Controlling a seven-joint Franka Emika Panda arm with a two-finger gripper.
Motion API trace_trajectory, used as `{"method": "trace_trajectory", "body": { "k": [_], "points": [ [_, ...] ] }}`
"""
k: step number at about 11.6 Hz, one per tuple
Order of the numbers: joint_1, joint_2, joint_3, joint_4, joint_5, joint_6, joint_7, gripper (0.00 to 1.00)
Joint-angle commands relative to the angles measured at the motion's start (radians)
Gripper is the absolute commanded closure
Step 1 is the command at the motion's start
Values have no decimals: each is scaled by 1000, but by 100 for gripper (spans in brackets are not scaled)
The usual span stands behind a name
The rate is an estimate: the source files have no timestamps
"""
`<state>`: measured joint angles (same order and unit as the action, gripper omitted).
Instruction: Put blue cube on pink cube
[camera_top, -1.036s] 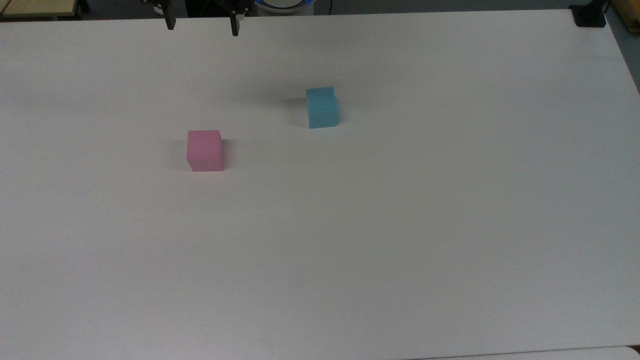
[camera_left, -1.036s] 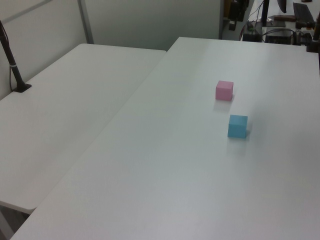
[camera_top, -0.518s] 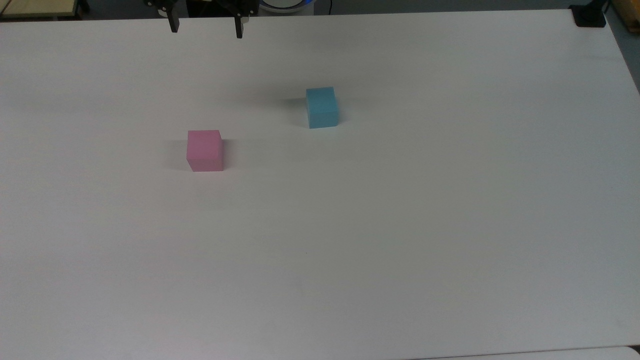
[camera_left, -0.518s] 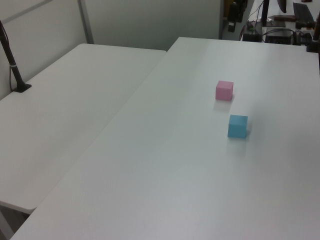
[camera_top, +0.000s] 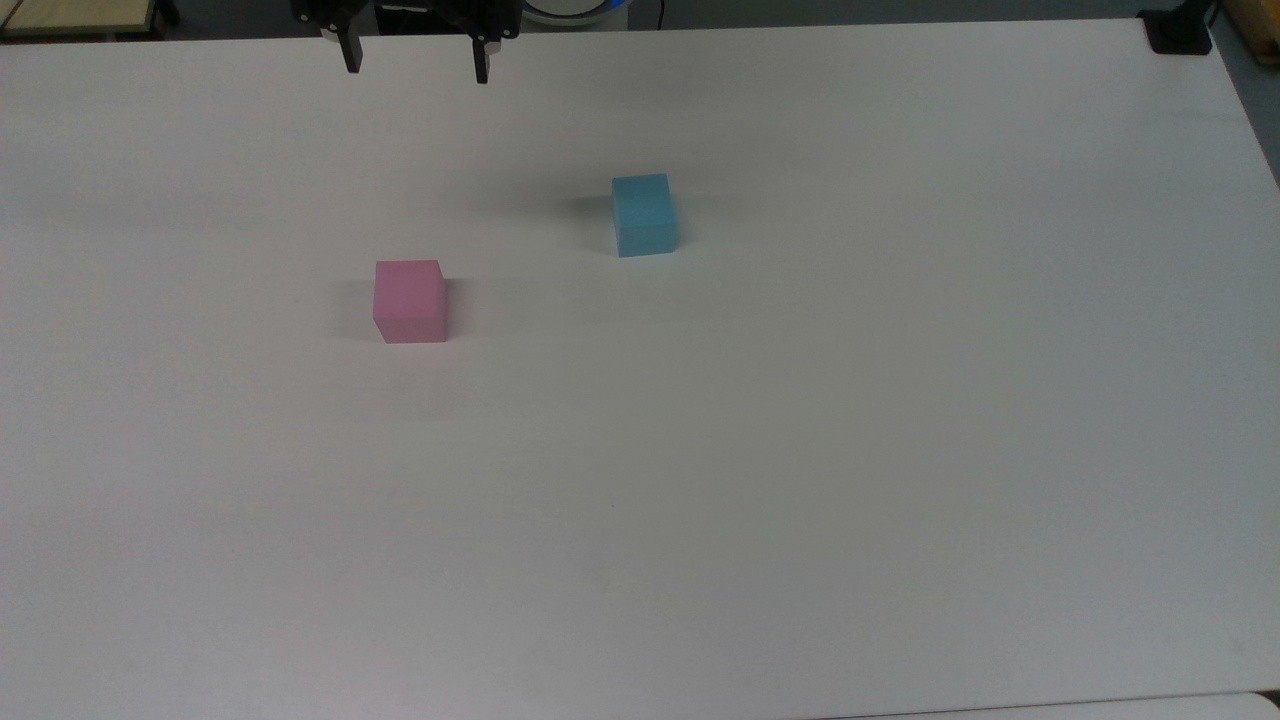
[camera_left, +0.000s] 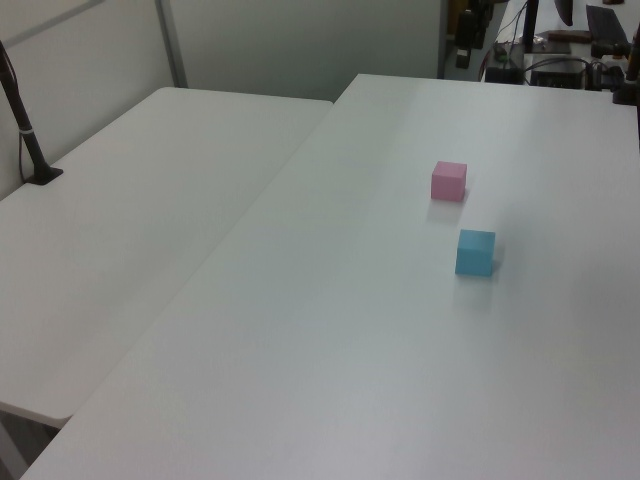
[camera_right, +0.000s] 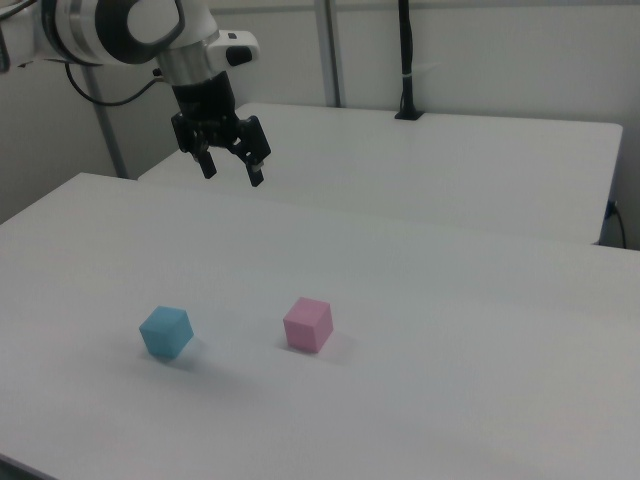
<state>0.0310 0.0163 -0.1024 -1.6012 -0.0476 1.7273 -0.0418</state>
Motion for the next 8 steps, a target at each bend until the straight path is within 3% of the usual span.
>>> {"method": "trace_trajectory", "body": {
  "k": [1, 8],
  "points": [
    [9, -9, -5, -6, -18, 9, -18, 0],
    [12, -12, -5, -8, -12, -14, -16, 0]
  ]
}}
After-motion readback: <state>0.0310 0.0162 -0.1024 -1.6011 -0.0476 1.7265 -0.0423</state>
